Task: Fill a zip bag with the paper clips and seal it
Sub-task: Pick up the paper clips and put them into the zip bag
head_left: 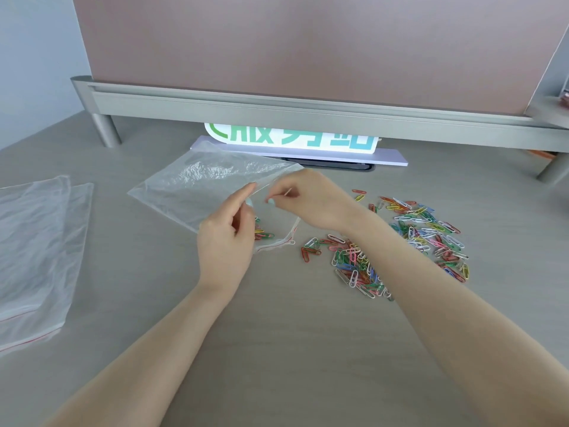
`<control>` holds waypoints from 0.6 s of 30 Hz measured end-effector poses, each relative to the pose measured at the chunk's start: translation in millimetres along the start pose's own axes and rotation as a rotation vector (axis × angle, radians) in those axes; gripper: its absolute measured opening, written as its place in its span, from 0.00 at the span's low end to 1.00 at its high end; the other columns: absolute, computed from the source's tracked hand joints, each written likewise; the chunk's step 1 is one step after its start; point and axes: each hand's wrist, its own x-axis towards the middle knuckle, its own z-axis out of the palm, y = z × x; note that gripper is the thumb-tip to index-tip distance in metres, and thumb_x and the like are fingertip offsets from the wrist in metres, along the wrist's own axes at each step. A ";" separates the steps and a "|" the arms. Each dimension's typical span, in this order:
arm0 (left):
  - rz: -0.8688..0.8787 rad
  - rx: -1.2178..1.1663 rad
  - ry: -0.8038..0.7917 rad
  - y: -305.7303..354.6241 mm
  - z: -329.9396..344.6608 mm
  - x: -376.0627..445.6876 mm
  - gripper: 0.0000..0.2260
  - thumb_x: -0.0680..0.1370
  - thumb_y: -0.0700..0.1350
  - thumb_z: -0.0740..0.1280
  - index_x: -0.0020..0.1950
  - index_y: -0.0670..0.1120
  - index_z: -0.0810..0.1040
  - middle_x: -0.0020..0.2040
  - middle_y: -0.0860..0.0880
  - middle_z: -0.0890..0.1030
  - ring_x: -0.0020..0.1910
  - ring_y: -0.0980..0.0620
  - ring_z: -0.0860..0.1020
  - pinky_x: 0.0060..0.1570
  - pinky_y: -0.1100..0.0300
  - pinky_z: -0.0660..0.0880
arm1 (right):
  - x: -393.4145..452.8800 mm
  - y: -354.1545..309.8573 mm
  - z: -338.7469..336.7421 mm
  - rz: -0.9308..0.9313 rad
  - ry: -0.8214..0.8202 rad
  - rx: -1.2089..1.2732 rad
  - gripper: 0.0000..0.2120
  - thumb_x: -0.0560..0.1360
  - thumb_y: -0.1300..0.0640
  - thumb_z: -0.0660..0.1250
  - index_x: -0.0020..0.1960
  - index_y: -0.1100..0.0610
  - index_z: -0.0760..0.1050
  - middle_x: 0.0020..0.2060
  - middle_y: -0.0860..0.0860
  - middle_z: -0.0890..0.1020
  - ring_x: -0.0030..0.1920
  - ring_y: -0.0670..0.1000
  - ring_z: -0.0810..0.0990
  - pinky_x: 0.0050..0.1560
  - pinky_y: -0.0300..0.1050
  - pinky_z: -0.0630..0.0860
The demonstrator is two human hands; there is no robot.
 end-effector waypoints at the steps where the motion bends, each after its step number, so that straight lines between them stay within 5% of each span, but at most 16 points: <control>1: 0.001 0.003 0.004 0.2 -0.1 0.0 0.17 0.75 0.42 0.57 0.60 0.53 0.78 0.25 0.53 0.66 0.26 0.53 0.63 0.29 0.64 0.63 | -6.6 7.1 -3.5 0.011 0.012 -0.034 0.09 0.74 0.56 0.64 0.40 0.59 0.78 0.33 0.48 0.79 0.32 0.39 0.73 0.37 0.29 0.70; 3: -0.005 0.005 0.030 0.7 -0.3 -0.3 0.17 0.76 0.43 0.56 0.61 0.53 0.77 0.25 0.51 0.64 0.26 0.52 0.61 0.30 0.59 0.64 | -21.5 25.1 -6.8 0.057 0.008 -0.175 0.16 0.74 0.51 0.63 0.39 0.63 0.77 0.38 0.58 0.80 0.38 0.52 0.77 0.46 0.46 0.75; 5: -0.018 0.002 0.073 1.1 -1.0 0.2 0.17 0.77 0.43 0.56 0.61 0.53 0.77 0.26 0.48 0.63 0.27 0.51 0.60 0.31 0.58 0.64 | -38.5 39.3 -5.6 0.083 0.005 -0.248 0.16 0.75 0.50 0.61 0.38 0.62 0.77 0.41 0.56 0.79 0.41 0.56 0.77 0.48 0.53 0.75; 11: -0.016 -0.013 0.125 1.6 -1.5 1.2 0.17 0.77 0.41 0.56 0.60 0.57 0.76 0.25 0.50 0.61 0.27 0.53 0.60 0.31 0.60 0.63 | -56.3 52.6 9.4 -0.034 -0.049 -0.249 0.10 0.77 0.53 0.60 0.54 0.51 0.79 0.54 0.46 0.76 0.57 0.50 0.71 0.61 0.43 0.65; 18: 0.009 0.002 0.096 5.1 -2.6 0.7 0.17 0.77 0.42 0.56 0.58 0.61 0.74 0.27 0.44 0.65 0.27 0.51 0.62 0.32 0.57 0.66 | -57.5 47.6 23.0 -0.129 -0.072 -0.303 0.14 0.78 0.53 0.59 0.62 0.46 0.75 0.57 0.43 0.74 0.60 0.49 0.68 0.65 0.48 0.63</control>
